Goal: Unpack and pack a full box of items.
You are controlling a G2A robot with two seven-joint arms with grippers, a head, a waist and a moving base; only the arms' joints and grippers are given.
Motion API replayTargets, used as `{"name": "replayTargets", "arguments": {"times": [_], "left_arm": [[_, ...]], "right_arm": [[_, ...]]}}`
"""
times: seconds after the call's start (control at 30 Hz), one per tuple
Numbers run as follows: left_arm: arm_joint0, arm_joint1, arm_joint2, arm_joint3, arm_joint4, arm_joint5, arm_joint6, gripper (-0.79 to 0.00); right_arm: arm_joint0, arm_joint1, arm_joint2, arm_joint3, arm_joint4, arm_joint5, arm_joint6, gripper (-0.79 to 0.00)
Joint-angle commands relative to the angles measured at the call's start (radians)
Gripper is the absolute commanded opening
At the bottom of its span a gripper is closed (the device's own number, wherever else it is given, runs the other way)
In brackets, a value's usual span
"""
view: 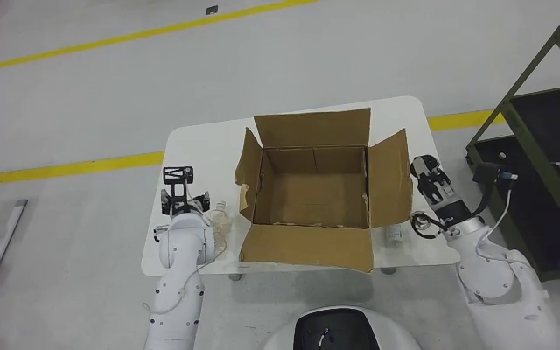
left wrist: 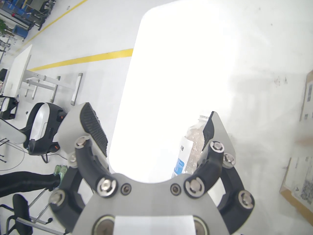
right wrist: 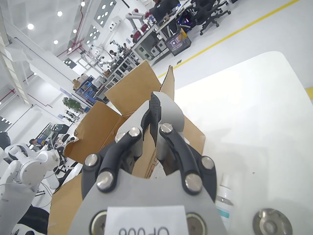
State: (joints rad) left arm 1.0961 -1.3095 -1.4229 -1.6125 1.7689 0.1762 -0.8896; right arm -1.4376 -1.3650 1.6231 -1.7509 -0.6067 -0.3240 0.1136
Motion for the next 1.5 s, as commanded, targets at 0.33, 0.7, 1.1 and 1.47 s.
{"name": "replayTargets", "arguments": {"times": [0.33, 0.7, 1.1, 1.47], "left_arm": [[-0.053, 0.005, -0.011, 0.068, 0.029, -0.196, -0.194, 0.000], [-0.045, 0.004, -0.022, 0.074, 0.001, -0.192, -0.189, 0.000], [-0.172, 0.012, -0.090, 0.164, -0.370, -0.500, -0.530, 0.000], [-0.178, 0.029, -0.044, 0.214, -0.416, -0.577, -0.530, 0.000]], "right_arm": [[-0.024, 0.009, 0.014, -0.005, 0.007, 0.008, 0.013, -0.785], [-0.023, 0.015, 0.010, 0.014, 0.020, 0.015, 0.009, -0.785], [-0.018, 0.022, 0.007, 0.025, 0.028, 0.014, 0.015, -0.785], [-0.019, 0.028, 0.004, 0.027, 0.035, 0.019, 0.019, -0.785]]}}
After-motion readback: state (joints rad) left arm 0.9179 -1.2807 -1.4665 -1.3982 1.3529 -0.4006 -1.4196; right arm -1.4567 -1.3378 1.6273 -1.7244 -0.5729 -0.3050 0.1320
